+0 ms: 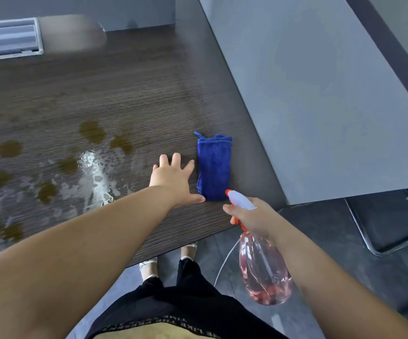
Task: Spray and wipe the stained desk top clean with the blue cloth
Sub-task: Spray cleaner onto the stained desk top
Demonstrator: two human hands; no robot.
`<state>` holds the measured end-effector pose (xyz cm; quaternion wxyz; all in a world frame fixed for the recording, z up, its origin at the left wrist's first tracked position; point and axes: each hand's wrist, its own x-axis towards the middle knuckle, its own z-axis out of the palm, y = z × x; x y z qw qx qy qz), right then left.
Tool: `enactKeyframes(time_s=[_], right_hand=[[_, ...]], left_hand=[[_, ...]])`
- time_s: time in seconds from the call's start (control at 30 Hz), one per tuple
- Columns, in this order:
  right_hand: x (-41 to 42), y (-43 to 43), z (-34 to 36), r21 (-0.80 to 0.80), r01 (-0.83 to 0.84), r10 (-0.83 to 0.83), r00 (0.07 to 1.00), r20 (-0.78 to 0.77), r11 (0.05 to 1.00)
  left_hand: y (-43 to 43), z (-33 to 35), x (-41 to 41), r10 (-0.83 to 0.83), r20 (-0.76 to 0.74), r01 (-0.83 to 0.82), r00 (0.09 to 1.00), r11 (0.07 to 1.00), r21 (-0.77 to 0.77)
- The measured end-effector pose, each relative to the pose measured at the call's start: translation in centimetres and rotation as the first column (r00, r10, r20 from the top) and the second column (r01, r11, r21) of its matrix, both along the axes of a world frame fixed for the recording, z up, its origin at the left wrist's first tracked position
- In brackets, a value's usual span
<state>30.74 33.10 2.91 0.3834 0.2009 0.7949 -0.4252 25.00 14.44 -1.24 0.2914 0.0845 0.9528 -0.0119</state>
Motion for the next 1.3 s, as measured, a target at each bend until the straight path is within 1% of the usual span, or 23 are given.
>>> enactKeyframes(time_s=[0.23, 0.47, 0.67, 0.8, 0.9, 1.03, 1.1, 1.2, 1.3], right_hand=[[-2.7, 0.1, 0.0, 0.045, -0.008, 0.012, 0.997, -0.079, 0.999], [-5.4, -1.5, 0.3, 0.001, -0.044, 0.044, 0.987, -0.155, 0.999], [-6.2, -1.9, -0.5, 0.011, -0.06, 0.061, 0.989, -0.139, 0.998], [-6.4, -1.4, -1.0, -0.007, 0.005, -0.006, 0.988, -0.151, 1.0], [-6.2, -0.8, -1.3, -0.016, 0.02, -0.022, 0.989, -0.147, 1.0], [-5.5, -0.2, -0.9, 0.006, -0.035, 0.035, 0.99, -0.133, 0.999], [-4.7, -0.2, -0.8, 0.008, -0.044, 0.045, 0.993, -0.108, 0.999], [-3.1, -0.8, -0.6, -0.013, 0.025, -0.026, 0.999, -0.037, 1.0], [-1.7, -1.5, -0.6, -0.058, 0.042, -0.042, 0.999, -0.002, 0.997]], left_hand=[[-0.1, 0.2, -0.2, -0.018, 0.003, 0.018, 1.0, 1.0, -0.006], [0.0, 0.0, -0.2, -0.056, -0.03, 0.055, 0.998, 0.998, -0.035], [0.1, -0.2, -0.2, -0.053, -0.029, 0.052, 0.998, 0.998, -0.036], [0.1, -0.4, -0.2, -0.049, -0.036, 0.048, 0.998, 0.998, -0.033], [0.0, -0.5, -0.2, -0.047, -0.028, 0.046, 0.999, 0.999, -0.026], [0.0, -0.7, -0.1, -0.048, -0.036, 0.048, 0.998, 0.999, -0.017], [-0.1, -0.8, -0.1, -0.048, -0.037, 0.048, 0.998, 0.999, -0.016], [-0.1, -0.8, -0.1, -0.059, -0.036, 0.058, 0.998, 0.998, -0.022], [-0.2, -0.9, -0.1, -0.069, -0.046, 0.068, 0.997, 0.997, -0.027]])
